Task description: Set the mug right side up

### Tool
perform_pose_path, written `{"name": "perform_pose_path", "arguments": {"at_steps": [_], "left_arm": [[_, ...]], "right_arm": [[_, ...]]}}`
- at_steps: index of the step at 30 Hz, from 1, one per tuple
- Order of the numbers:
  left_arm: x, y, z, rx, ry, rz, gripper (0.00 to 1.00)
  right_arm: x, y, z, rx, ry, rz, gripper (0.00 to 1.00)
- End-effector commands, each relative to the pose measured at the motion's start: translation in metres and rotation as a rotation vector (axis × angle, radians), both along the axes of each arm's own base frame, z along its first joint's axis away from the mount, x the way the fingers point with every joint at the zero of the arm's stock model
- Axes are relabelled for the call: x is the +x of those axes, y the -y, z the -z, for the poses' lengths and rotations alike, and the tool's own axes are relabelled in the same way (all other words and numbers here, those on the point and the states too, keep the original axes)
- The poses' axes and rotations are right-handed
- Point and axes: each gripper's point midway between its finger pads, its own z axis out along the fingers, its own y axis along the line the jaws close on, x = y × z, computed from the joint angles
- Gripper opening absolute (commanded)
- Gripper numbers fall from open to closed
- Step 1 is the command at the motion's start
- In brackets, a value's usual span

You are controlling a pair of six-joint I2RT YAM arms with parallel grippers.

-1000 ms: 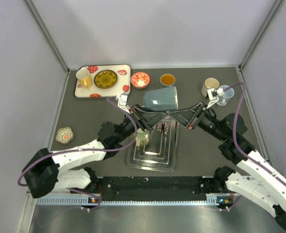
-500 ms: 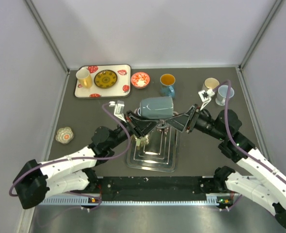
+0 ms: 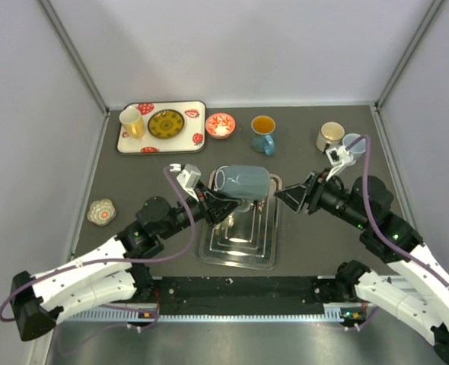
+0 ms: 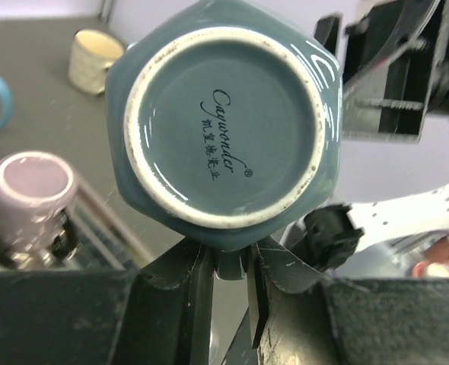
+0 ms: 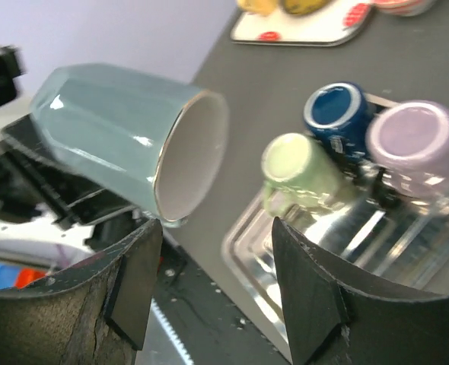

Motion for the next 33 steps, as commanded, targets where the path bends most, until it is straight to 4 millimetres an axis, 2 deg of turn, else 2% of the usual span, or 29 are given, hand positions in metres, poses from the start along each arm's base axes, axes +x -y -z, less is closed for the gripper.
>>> {"name": "perform_pose_path", "arguments": {"at_steps": [1, 2, 3, 5, 6, 9, 10, 12, 14, 16, 21, 22, 24, 25, 27, 28, 33], "left_arm": [[-0.001, -0.025, -0.007, 0.173, 0.080, -0.107, 0.00], [-0.001, -0.029, 0.001, 0.208, 0.067, -0.122, 0.00], [-0.005, -0.033, 0.022, 0.292, 0.034, -0.118, 0.00], [-0.006, -0.039, 0.035, 0.356, 0.012, -0.145, 0.00], [-0.008, -0.043, 0.048, 0.410, -0.012, -0.146, 0.00], [-0.012, -0.043, 0.066, 0.492, -0.040, -0.134, 0.00], [-0.013, -0.040, 0.067, 0.506, -0.044, -0.127, 0.00], [-0.011, -0.035, 0.083, 0.568, -0.086, -0.126, 0.00], [-0.012, -0.023, 0.088, 0.592, -0.103, -0.102, 0.00], [-0.010, -0.012, 0.082, 0.571, -0.086, -0.098, 0.00], [0.000, 0.009, 0.096, 0.625, -0.090, -0.099, 0.00], [0.003, 0.015, 0.108, 0.664, -0.105, -0.097, 0.00], [0.006, 0.022, 0.116, 0.692, -0.118, -0.094, 0.00], [0.010, 0.024, 0.129, 0.730, -0.136, -0.104, 0.00], [0.013, 0.028, 0.136, 0.752, -0.167, -0.118, 0.00], [0.016, 0.030, 0.148, 0.789, -0.183, -0.130, 0.00], [0.022, 0.033, 0.168, 0.863, -0.240, -0.158, 0.00]], "right_arm": [[0.015, 0.052, 0.011, -0.200, 0.023, 0.244, 0.60], [0.014, 0.059, 0.019, -0.235, 0.003, 0.268, 0.60], [0.018, 0.067, 0.021, -0.252, 0.004, 0.315, 0.60], [0.018, 0.073, 0.026, -0.271, -0.001, 0.335, 0.60], [0.019, 0.075, 0.031, -0.280, -0.007, 0.346, 0.60], [0.020, 0.076, 0.041, -0.296, -0.019, 0.357, 0.60], [0.021, 0.077, 0.045, -0.302, -0.026, 0.359, 0.60], [0.021, 0.077, 0.049, -0.307, -0.031, 0.360, 0.60], [0.022, 0.077, 0.051, -0.311, -0.033, 0.365, 0.60], [0.022, 0.078, 0.053, -0.312, -0.036, 0.368, 0.60], [0.019, 0.080, 0.060, -0.317, -0.040, 0.367, 0.60], [0.019, 0.080, 0.060, -0.319, -0.039, 0.368, 0.60], [0.019, 0.082, 0.063, -0.324, -0.037, 0.375, 0.60], [0.019, 0.083, 0.063, -0.324, -0.037, 0.376, 0.60], [0.018, 0.084, 0.066, -0.330, -0.038, 0.378, 0.60], [0.018, 0.085, 0.066, -0.330, -0.038, 0.380, 0.60], [0.018, 0.086, 0.070, -0.336, -0.043, 0.384, 0.60]]}}
